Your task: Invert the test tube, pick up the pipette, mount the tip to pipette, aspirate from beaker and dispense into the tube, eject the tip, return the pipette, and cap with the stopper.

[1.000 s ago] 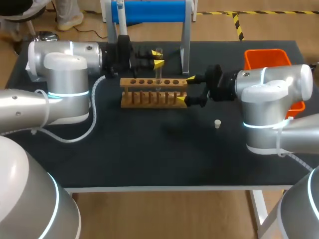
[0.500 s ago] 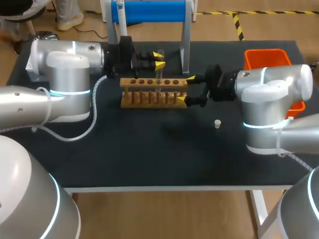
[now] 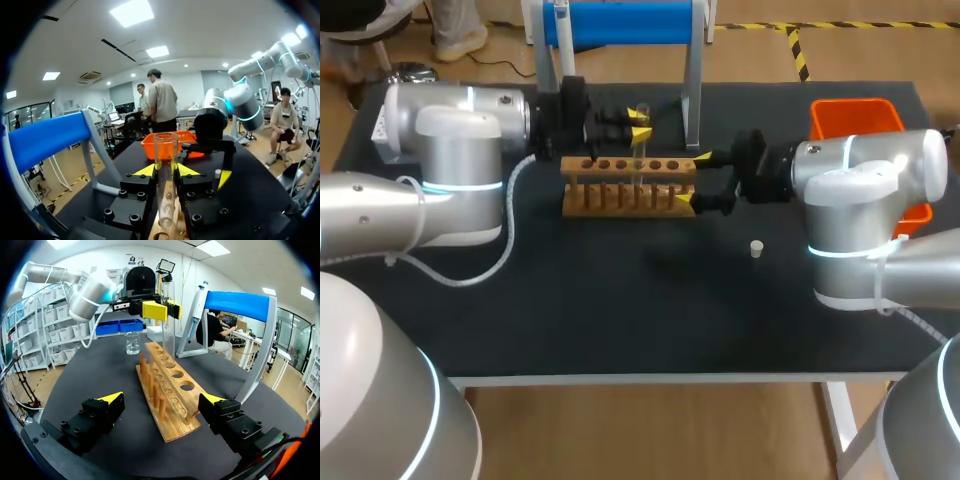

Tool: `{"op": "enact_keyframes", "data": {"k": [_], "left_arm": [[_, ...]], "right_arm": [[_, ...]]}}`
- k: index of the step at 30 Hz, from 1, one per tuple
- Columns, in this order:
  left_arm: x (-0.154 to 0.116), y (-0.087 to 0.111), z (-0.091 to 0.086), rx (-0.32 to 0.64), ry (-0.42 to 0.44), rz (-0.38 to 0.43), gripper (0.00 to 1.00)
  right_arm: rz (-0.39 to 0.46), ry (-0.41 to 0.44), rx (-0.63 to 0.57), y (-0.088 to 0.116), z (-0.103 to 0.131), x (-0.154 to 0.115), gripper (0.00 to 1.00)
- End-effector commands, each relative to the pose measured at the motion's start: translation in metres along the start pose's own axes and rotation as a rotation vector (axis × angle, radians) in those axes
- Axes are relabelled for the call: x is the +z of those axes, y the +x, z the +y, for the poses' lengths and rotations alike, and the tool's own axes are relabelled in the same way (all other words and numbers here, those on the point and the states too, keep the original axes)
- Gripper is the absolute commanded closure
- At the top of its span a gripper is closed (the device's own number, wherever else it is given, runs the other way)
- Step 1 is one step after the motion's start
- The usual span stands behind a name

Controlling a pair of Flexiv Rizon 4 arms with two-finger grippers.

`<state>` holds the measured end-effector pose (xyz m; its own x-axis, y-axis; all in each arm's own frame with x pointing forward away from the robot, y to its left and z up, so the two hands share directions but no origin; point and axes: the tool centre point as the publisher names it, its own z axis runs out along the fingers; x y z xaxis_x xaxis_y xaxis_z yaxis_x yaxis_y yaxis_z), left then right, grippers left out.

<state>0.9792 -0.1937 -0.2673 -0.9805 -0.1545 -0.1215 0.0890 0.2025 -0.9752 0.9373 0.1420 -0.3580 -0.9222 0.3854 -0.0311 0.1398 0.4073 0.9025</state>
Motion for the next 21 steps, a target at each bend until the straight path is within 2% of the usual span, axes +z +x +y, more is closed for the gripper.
{"op": "enact_keyframes", "data": {"k": [1,21], "left_arm": [[0.0017,-0.0001,0.005,-0.003,0.006,0.0,1.0],[0.001,0.0018,0.0145,-0.02,0.03,-0.017,1.0]], "right_arm": [[0.0,-0.001,0.0,0.0001,-0.0005,-0.0007,0.0],[0.0,-0.001,0.0,0.0001,-0.0005,-0.0007,0.0]]}}
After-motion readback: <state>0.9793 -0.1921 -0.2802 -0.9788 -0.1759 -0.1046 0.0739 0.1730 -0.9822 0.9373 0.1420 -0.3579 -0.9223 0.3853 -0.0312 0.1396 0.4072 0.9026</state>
